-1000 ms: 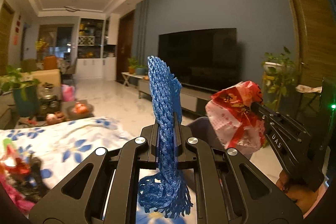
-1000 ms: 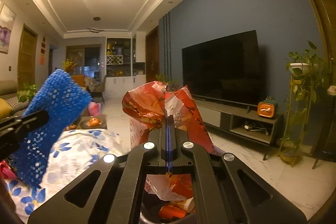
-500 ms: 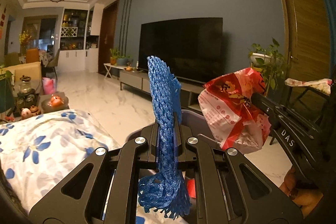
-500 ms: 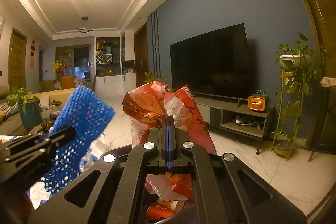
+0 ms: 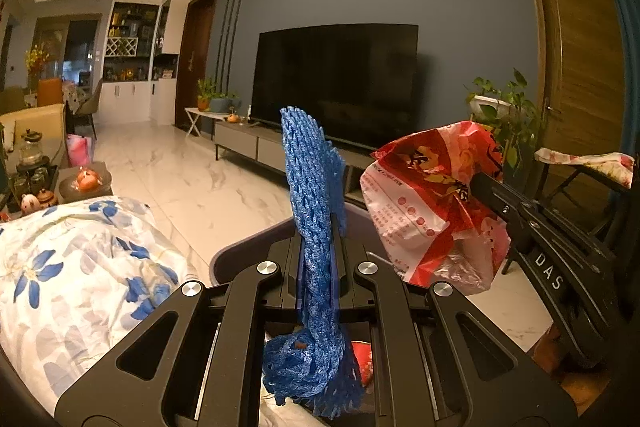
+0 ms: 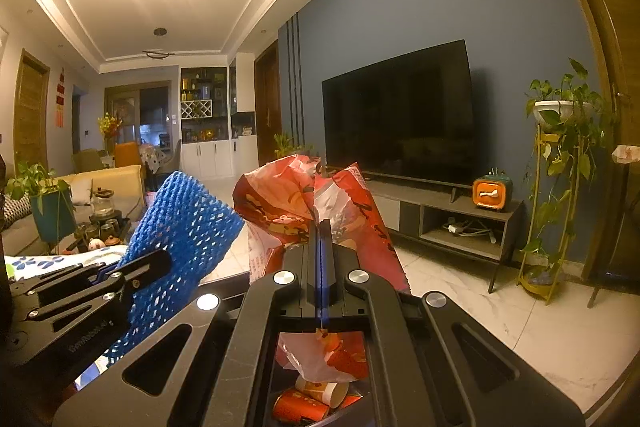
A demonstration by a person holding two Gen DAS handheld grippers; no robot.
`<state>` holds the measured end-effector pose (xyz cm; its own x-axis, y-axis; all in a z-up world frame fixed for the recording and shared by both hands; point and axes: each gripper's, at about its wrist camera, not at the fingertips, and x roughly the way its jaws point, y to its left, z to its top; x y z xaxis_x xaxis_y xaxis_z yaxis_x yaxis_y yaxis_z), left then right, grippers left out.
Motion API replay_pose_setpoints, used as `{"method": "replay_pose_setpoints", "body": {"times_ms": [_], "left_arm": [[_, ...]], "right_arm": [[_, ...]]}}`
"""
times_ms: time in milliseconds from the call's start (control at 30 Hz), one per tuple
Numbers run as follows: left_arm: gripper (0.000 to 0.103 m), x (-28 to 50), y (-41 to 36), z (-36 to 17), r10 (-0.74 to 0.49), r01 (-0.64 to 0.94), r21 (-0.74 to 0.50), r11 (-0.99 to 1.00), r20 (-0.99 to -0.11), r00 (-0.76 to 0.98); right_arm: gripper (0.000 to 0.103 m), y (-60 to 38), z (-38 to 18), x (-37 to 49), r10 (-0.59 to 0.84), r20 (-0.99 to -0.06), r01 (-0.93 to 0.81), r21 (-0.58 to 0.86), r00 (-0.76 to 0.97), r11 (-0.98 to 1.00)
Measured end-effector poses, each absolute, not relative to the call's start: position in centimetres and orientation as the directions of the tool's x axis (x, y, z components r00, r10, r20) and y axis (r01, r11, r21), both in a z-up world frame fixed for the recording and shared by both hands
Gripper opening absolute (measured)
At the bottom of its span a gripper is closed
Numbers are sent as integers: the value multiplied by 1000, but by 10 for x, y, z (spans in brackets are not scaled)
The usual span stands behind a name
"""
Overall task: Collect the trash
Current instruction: 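Carry the blue net and red wrapper bag over the grey bin, then open both tools over the grey bin to drop the net and wrapper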
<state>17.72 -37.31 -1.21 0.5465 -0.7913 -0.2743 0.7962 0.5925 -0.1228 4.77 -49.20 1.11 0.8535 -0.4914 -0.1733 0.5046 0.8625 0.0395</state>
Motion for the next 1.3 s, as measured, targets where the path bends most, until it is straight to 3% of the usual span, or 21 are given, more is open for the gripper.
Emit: {"method": "replay_pose_setpoints", "body": {"times_ms": [833,933,1100,1300], "left_arm": [[12,189,-394,-25,-800,803,-159,574,-318,509],[23,192,-393,-25,-807,805,-179,566,-318,497],[58,196,-387,-28,-813,794,-222,565,-313,491],[72,195,-368,-25,-787,761,-226,608,-295,542]], "right_arm": [[1,-506,0,61,-461,-221,485,69,859,872],[1,-508,0,61,-460,-225,485,70,859,872],[3,-515,-3,65,-454,-238,484,85,859,871],[23,-512,-8,65,-449,-241,480,91,861,872]]}}
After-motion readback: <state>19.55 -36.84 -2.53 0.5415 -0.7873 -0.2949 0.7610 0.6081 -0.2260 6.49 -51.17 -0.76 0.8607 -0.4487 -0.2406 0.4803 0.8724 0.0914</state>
